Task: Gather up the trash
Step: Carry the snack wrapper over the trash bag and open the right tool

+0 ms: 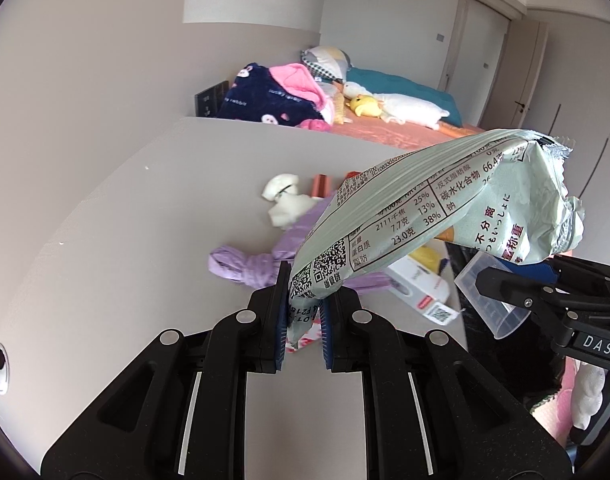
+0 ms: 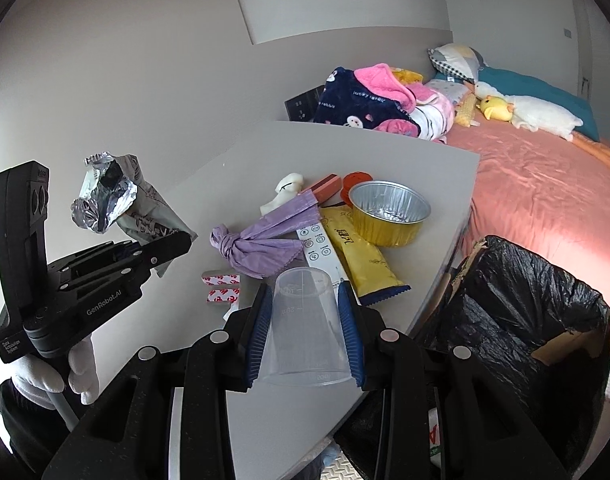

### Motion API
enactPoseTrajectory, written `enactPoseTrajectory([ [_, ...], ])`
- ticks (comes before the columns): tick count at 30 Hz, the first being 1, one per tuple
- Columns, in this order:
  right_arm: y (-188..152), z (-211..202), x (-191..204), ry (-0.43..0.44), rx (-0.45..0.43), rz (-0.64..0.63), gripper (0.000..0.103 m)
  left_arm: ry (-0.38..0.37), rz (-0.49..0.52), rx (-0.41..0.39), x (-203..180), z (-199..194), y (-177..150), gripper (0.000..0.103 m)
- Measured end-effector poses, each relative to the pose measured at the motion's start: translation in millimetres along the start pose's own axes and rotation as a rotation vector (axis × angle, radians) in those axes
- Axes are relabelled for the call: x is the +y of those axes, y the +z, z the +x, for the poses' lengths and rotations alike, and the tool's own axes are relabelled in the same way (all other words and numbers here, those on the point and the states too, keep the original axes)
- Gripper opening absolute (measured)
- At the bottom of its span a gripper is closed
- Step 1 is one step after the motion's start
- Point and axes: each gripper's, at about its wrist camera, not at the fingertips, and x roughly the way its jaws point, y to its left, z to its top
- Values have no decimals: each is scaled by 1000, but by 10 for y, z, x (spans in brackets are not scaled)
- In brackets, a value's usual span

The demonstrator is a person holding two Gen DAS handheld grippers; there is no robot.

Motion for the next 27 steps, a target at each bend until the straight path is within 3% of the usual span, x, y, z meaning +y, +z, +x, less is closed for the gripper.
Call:
enactPoseTrajectory([
  [27,-206,-685,-724,-98,-84,111,36,-164,88,49,-1014,239,-19,13],
])
